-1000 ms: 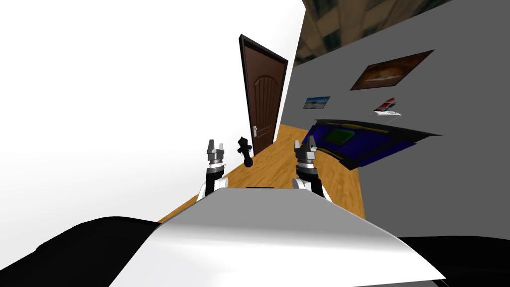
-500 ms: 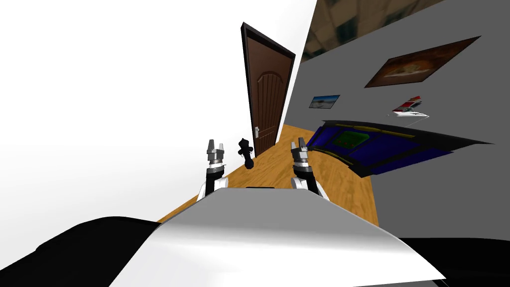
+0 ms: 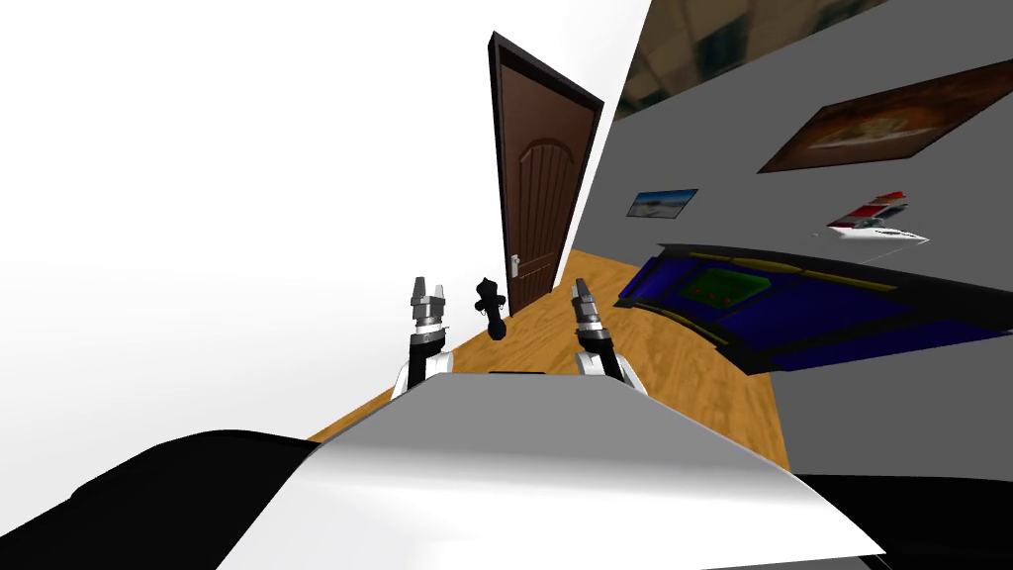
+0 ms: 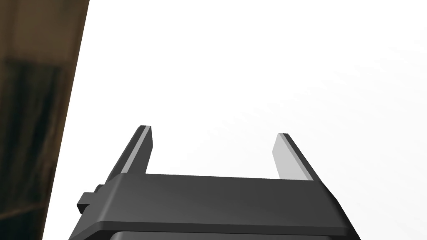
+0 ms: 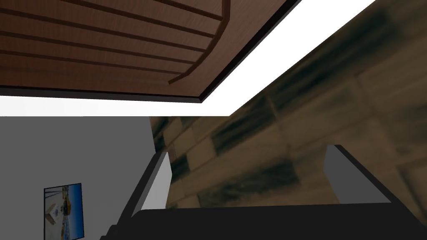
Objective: Pull the door open
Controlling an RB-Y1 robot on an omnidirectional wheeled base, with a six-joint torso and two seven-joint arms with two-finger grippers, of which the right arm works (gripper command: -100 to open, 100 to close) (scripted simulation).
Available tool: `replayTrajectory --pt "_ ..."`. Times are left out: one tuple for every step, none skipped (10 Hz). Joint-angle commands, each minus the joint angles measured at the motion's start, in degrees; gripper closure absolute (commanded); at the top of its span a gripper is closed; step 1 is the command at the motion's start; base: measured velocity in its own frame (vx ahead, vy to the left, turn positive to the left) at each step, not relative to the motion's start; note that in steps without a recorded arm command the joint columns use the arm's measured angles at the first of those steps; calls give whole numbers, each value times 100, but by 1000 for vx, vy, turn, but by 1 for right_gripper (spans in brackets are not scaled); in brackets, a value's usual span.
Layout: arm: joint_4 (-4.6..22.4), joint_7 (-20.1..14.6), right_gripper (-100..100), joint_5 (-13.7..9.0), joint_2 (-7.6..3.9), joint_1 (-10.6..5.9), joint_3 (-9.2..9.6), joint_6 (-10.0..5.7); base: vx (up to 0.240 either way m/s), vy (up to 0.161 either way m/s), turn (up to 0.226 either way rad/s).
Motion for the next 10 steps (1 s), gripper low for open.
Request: replayTrajectory --pt "199 197 -100 134 -59 -115 3 43 154 -26 96" --pt "292 284 -100 199 -86 -159 8 52 131 -12 77" --pt "479 460 -100 329 -139 -247 18 71 150 -10 123" --pt "573 548 -100 394 -165 -291 23 80 144 -23 95" --pt "669 639 -100 461 -192 -337 29 89 119 -26 71" --pt "765 729 -100 528 -218 -382 34 99 92 -32 84" --pt "861 820 -100 595 -244 -428 39 108 87 -31 74" --pt "957 910 -100 662 -270 -473 44 117 98 -25 89" --pt "1053 1001 -100 729 -296 -518 50 127 91 -17 78" --pt "1149 1091 -100 796 -321 -564 55 136 84 -17 61"
